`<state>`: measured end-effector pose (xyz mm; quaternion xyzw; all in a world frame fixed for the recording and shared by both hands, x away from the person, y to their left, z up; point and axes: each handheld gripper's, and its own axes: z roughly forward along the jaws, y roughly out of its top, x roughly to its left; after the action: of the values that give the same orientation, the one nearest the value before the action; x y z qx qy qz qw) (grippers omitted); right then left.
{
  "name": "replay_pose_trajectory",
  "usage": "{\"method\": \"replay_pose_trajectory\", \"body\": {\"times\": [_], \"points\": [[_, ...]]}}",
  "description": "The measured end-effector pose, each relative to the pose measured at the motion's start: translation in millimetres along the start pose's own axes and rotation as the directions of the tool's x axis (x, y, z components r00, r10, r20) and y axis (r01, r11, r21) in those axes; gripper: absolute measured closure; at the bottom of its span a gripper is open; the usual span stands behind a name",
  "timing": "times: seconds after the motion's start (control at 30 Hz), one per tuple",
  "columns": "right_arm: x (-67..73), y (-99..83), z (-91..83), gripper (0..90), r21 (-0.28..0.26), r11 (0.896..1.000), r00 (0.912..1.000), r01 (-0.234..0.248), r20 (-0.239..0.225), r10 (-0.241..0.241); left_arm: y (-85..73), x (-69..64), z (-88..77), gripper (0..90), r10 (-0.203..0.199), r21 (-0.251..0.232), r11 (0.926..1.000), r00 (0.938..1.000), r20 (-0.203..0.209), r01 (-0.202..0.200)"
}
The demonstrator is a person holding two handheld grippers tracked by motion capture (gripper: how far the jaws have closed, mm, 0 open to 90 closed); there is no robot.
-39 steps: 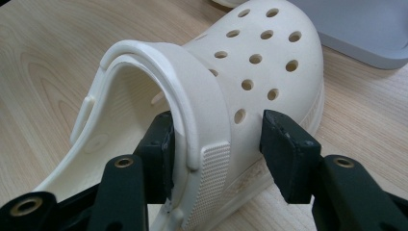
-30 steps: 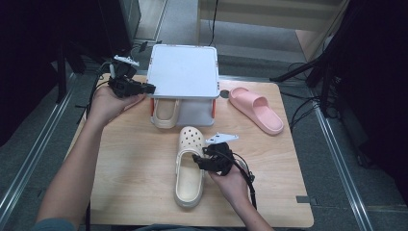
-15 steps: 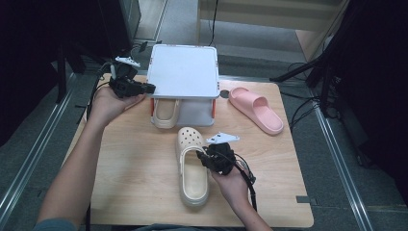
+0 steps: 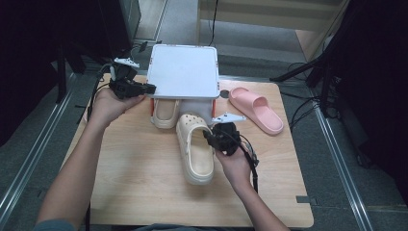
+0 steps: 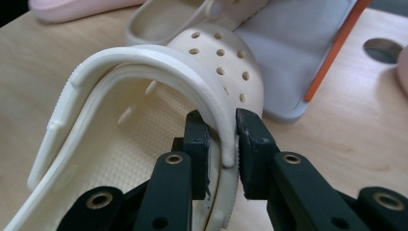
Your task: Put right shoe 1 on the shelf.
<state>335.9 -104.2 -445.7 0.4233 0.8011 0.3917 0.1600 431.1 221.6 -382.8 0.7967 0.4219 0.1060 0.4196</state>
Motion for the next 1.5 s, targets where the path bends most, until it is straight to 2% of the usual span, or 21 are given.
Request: {"method": "replay_pose_trajectory", "body": {"times": [0.17, 0.37, 0.5, 0.67, 0.73, 0.83, 0.9, 0.97, 1.07, 1.13, 1.2, 1.23, 1.27, 1.4, 1.5], "points": [[-9.4, 17.8, 21.4, 77.1, 0.010, 1.000, 0.9983, 0.012, 0.057, -0.013, 0.0, 1.5, -0.1, 84.0, -0.013, 0.000, 0.9999, 0.9999, 0.010, 0.013], [-13.6, 30.8, 42.9, 77.0, 0.015, 1.000, 0.9900, 0.027, 0.138, -0.029, -0.3, 2.0, -0.1, 84.1, -0.012, -0.001, 0.9999, 0.9999, 0.012, 0.012], [-13.0, 29.8, 55.7, 76.7, 0.027, 0.999, 0.9829, 0.032, 0.181, -0.037, -0.4, 1.8, -0.2, 84.1, -0.010, 0.000, 1.0000, 0.9999, 0.011, 0.010], [-6.2, 23.7, 63.0, 74.2, 0.018, 0.999, 0.9789, 0.047, 0.198, -0.049, -0.8, 1.6, -0.2, 84.2, -0.008, -0.002, 1.0000, 0.9999, 0.011, 0.008], [-7.2, 21.6, 61.7, 71.7, 0.008, 0.999, 0.9840, 0.031, 0.175, -0.032, -0.9, 1.7, -0.1, 84.2, -0.009, -0.004, 0.9999, 0.9999, 0.012, 0.010], [-13.0, 19.6, 57.8, 66.2, 0.007, 1.000, 0.9939, -0.023, 0.108, 0.022, -0.7, 1.4, 0.0, 84.2, -0.007, -0.002, 1.0000, 0.9999, 0.012, 0.007], [-14.2, 19.1, 56.4, 65.0, 0.004, 0.999, 0.9952, -0.035, 0.091, 0.035, -0.7, 1.2, 0.0, 84.2, -0.007, -0.002, 1.0000, 0.9999, 0.011, 0.007], [-13.4, 19.6, 48.2, 59.4, -0.011, 1.000, 0.9973, -0.019, 0.071, 0.020, -0.8, 1.1, 0.0, 84.2, -0.007, -0.002, 1.0000, 0.9999, 0.011, 0.007], [-9.2, 21.9, 35.1, 57.7, -0.023, 1.000, 0.9987, -0.003, 0.051, 0.005, -0.9, 1.0, 0.1, 84.2, -0.010, -0.003, 1.0000, 0.9999, 0.011, 0.010], [-6.2, 22.1, 24.2, 59.9, -0.033, 0.999, 0.9993, 0.006, 0.038, -0.005, -0.9, 0.9, 0.2, 84.2, -0.011, -0.003, 0.9999, 0.9999, 0.011, 0.011], [-3.3, 20.6, 13.9, 67.0, -0.041, 0.999, 0.9999, 0.001, 0.013, 0.000, -0.8, 0.9, 0.1, 84.2, -0.011, -0.002, 0.9999, 0.9999, 0.010, 0.011], [-3.3, 20.6, 13.9, 67.0, -0.041, 0.999, 0.9999, 0.001, 0.013, 0.000, -0.8, 0.9, 0.1, 84.2, -0.011, -0.002, 0.9999, 0.9999, 0.010, 0.011], [0.2, 16.7, 5.9, 73.2, -0.041, 0.999, 0.9999, -0.008, -0.009, 0.007, -0.8, 0.7, 0.0, 84.2, -0.011, -0.001, 0.9999, 0.9999, 0.008, 0.011], [9.5, 2.0, -2.8, 80.1, -0.011, 1.000, 0.9974, -0.023, -0.068, 0.022, -0.5, 0.3, 0.1, 84.3, -0.012, 0.000, 0.9999, 0.9999, 0.007, 0.011], [18.8, -11.3, -6.9, 85.7, 0.014, 1.000, 0.9970, -0.004, -0.077, 0.005, -0.5, 0.5, 0.0, 84.3, -0.012, 0.000, 0.9999, 0.9999, 0.007, 0.012]]}}
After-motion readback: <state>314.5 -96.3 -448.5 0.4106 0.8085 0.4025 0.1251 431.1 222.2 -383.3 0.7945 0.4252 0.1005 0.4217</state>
